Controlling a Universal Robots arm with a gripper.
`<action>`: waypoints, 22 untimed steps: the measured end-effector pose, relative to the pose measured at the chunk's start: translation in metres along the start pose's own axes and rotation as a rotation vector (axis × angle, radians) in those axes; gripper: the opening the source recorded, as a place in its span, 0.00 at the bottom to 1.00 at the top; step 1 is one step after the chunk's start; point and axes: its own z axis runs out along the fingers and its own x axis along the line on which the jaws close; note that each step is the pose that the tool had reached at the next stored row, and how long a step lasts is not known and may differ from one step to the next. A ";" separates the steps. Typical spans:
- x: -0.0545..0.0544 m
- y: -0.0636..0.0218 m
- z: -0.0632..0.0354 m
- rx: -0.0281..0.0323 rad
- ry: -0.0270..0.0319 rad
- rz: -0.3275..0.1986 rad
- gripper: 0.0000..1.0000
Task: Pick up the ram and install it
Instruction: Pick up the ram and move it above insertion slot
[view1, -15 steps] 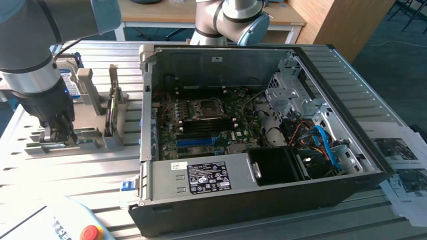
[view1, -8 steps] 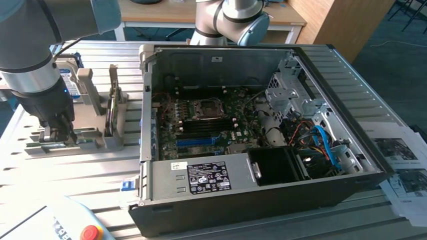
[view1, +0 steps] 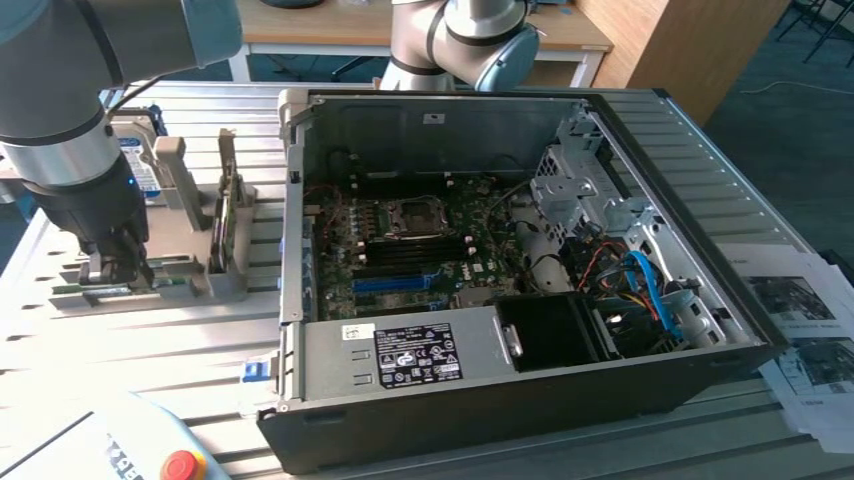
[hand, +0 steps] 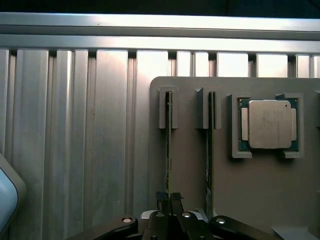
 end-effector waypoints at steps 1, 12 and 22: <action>0.000 0.0000 0.0000 0.0000 0.0001 -0.003 0.12; 0.000 0.0000 -0.0002 0.0001 0.0004 -0.013 0.12; 0.000 0.0003 -0.0090 0.0002 0.0004 -0.013 0.12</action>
